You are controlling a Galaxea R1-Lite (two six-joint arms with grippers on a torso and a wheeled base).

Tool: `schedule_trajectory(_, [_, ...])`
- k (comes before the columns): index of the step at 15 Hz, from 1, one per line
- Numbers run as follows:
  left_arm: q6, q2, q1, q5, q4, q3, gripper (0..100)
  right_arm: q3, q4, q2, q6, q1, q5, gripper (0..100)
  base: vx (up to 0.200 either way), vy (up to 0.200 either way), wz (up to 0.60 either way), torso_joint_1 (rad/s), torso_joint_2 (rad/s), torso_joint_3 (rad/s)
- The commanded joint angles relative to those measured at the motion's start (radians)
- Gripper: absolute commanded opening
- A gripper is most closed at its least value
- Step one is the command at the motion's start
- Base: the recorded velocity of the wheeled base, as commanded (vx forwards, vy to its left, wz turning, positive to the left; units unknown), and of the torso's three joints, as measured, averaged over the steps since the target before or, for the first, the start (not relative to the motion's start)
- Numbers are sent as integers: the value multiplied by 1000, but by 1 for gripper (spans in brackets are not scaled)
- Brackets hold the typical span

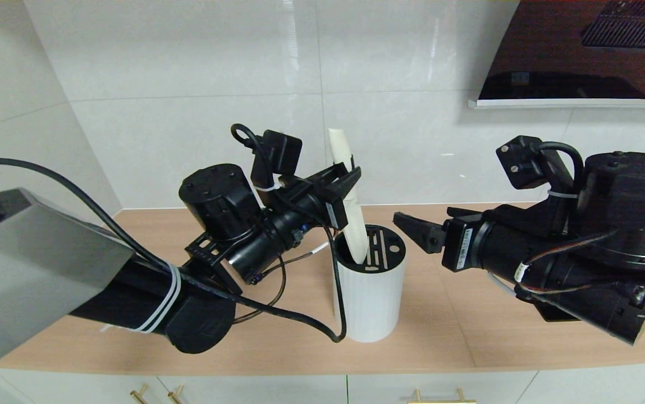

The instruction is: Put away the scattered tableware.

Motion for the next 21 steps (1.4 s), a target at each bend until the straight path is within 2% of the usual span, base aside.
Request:
schedule_trajectory(1, [2,17,-1,-1,0,6,0,1,0,3,0,2,0,100,0,0,0,0,0,0])
schedule_trajectory(14, [33,108,-1,22,-36,32,0,2,0,1,0,2,0,100,0,0,0,0,0,0])
schedule_trajectory(21, [38,172,-34,28,-83,41,0,1,0,0,0,2,0,100,0,0,0,0,0,0])
